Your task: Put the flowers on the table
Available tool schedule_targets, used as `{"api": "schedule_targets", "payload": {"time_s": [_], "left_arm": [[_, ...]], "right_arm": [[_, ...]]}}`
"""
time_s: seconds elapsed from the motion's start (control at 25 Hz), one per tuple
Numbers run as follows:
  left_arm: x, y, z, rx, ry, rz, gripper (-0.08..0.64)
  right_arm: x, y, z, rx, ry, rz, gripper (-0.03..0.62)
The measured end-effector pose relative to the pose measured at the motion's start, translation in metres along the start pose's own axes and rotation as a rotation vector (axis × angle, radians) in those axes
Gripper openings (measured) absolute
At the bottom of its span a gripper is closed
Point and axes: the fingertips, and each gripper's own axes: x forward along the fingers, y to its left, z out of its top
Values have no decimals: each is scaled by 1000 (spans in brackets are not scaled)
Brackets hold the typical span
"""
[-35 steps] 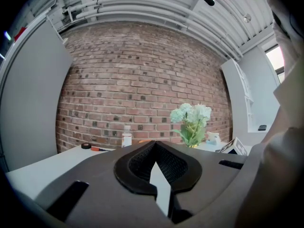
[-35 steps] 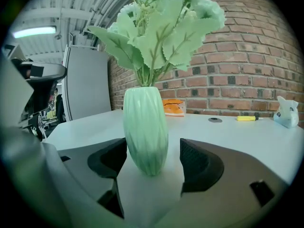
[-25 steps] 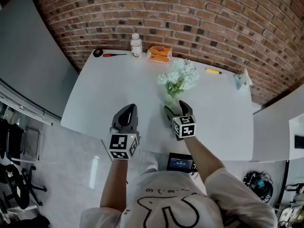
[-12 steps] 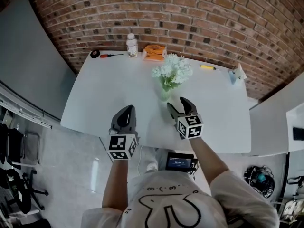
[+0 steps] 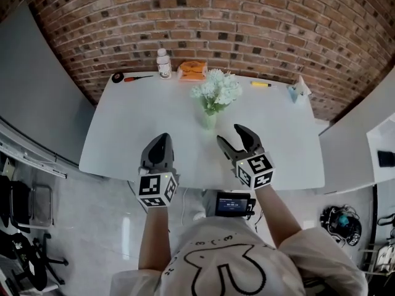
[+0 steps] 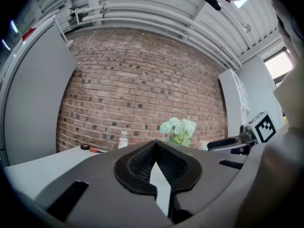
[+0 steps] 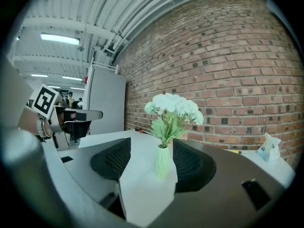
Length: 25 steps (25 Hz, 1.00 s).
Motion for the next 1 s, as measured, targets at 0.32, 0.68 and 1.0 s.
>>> {"api": "schedule_targets", "payload": {"time_s": [0.32, 0.68, 1.0], "left_arm": [[-14, -16, 27, 88, -33, -53, 11], [-22, -20, 43, 113, -61, -66, 9], [-23, -26, 52, 110, -84, -80, 11]], "right_arm": [[-44, 28, 42, -139, -64, 36, 284], [-59, 43, 97, -272, -221, 19, 20], [-70, 52, 103, -302, -225, 36, 18]]}}
